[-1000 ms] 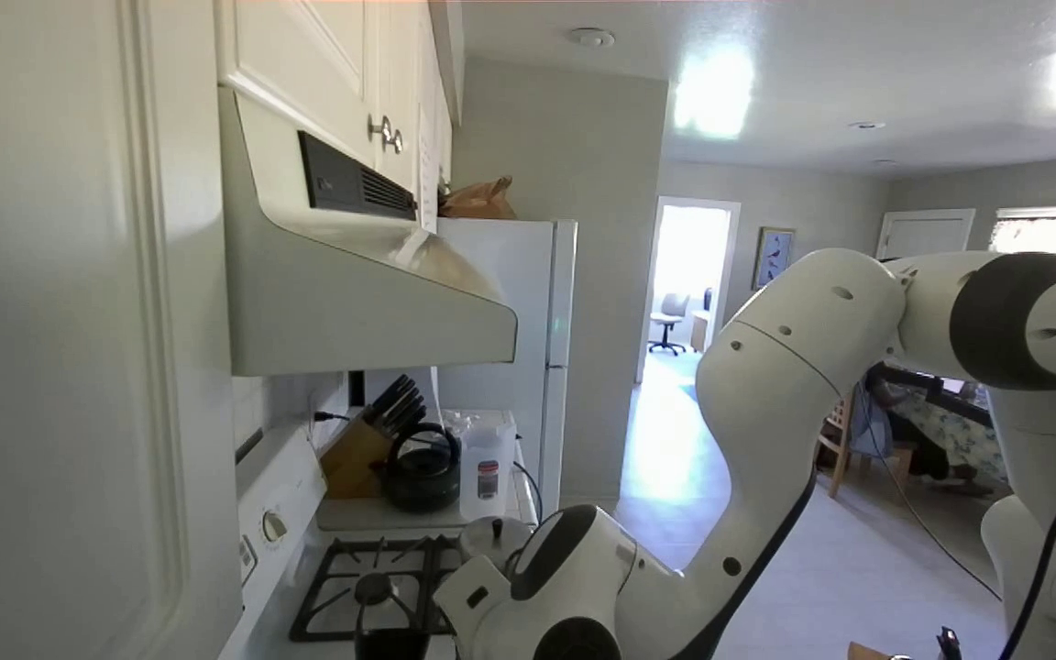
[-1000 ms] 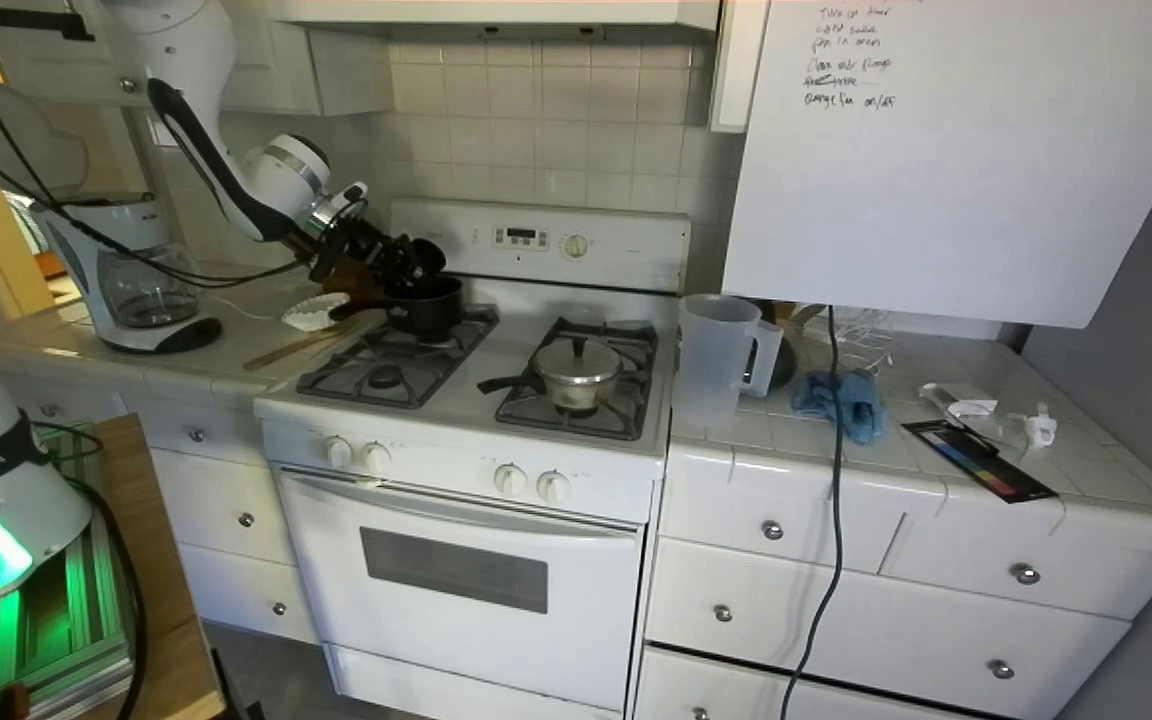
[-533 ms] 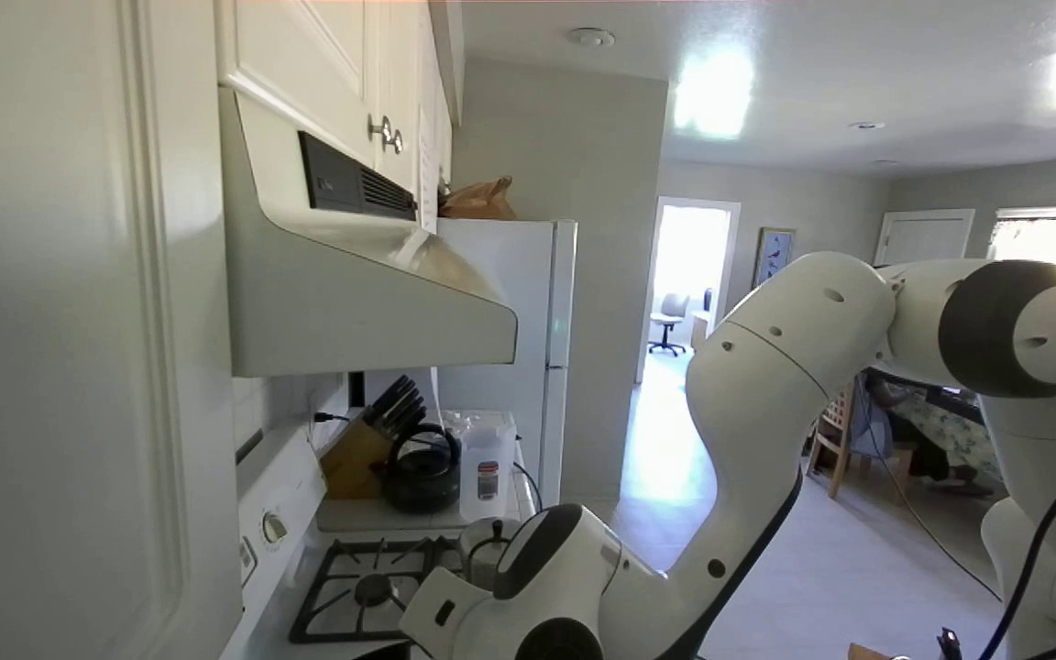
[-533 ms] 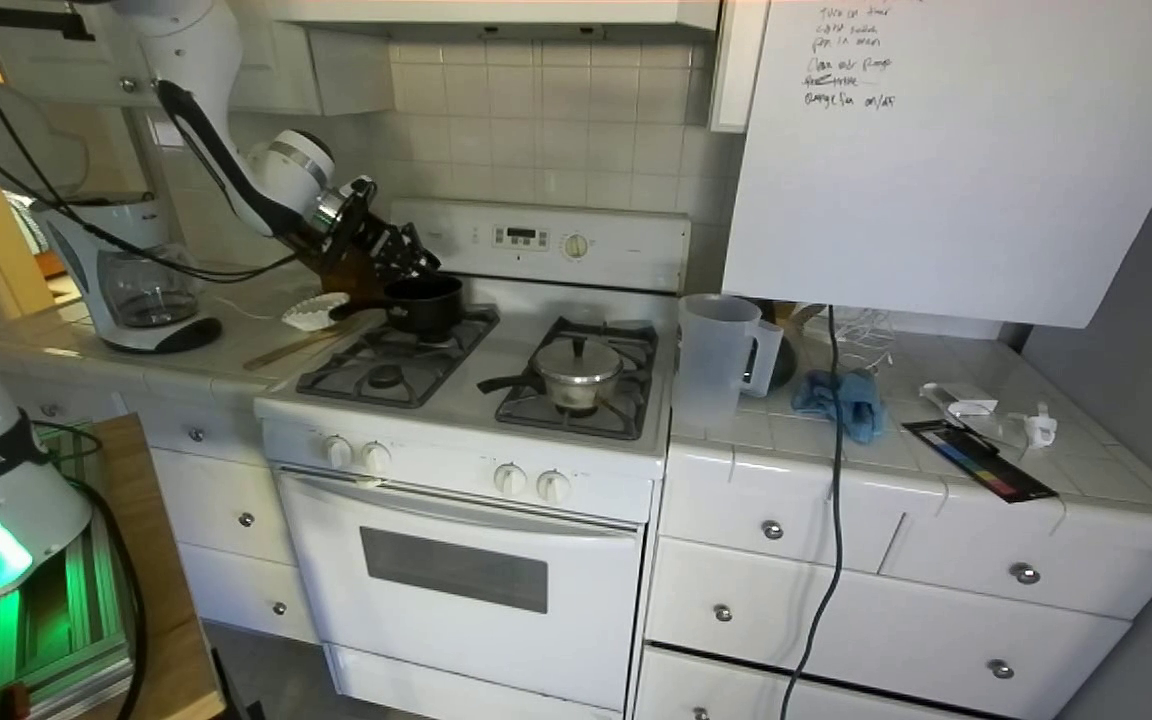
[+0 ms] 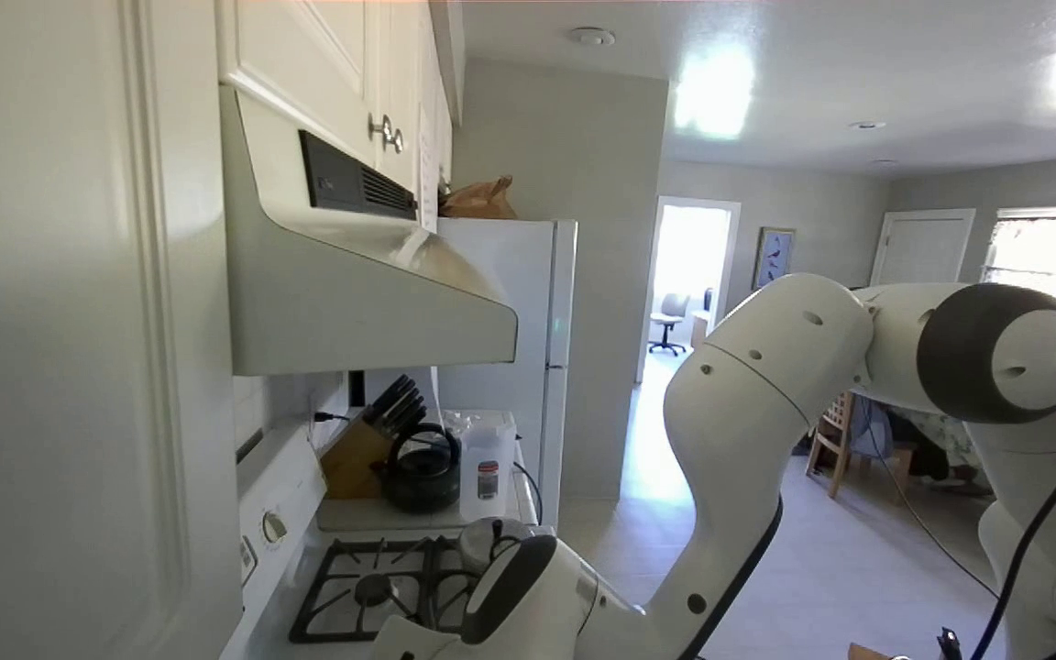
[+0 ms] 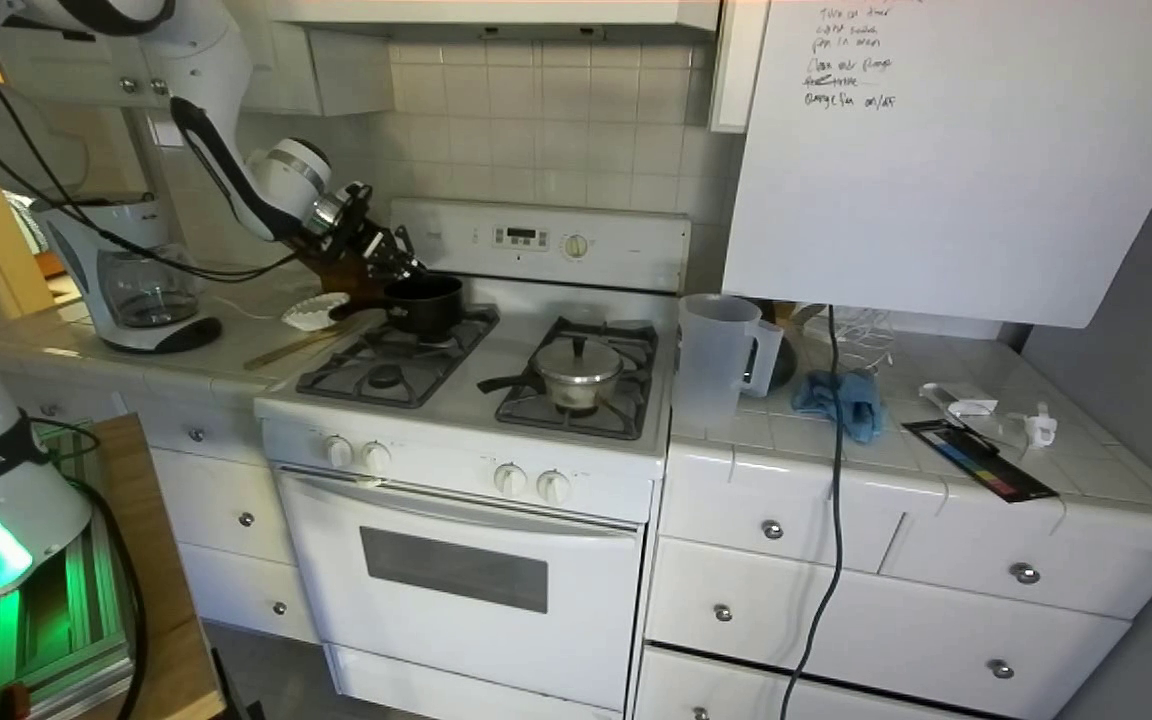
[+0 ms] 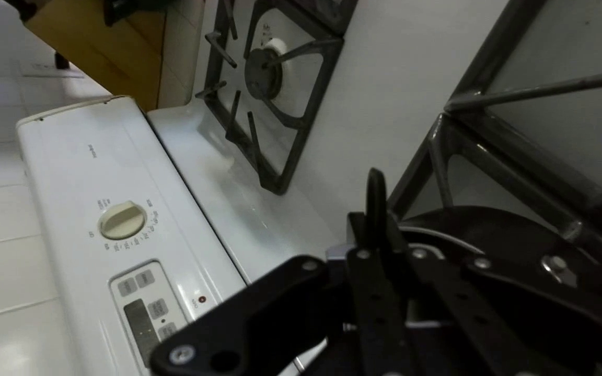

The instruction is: Pick up the black cup from the stove and put it in the pot

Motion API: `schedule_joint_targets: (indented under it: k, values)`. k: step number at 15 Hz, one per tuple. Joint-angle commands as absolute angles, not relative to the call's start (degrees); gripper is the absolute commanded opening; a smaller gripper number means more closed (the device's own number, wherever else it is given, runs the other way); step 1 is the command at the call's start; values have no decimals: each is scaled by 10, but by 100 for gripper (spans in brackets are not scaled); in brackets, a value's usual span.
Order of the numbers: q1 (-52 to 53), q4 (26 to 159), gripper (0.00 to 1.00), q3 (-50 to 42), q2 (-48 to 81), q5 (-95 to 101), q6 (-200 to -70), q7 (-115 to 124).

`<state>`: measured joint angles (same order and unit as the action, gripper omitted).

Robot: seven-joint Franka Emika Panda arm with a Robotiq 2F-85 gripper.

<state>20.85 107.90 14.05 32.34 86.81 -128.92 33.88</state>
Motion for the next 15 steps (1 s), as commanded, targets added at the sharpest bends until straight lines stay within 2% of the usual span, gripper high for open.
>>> schedule_joint_targets:
  k: [1, 15]
  values:
    - [220, 1016, 1, 142, 375, 856, -1270, 306]
    - [244, 896, 1, 135, 467, 805, -1226, 230]
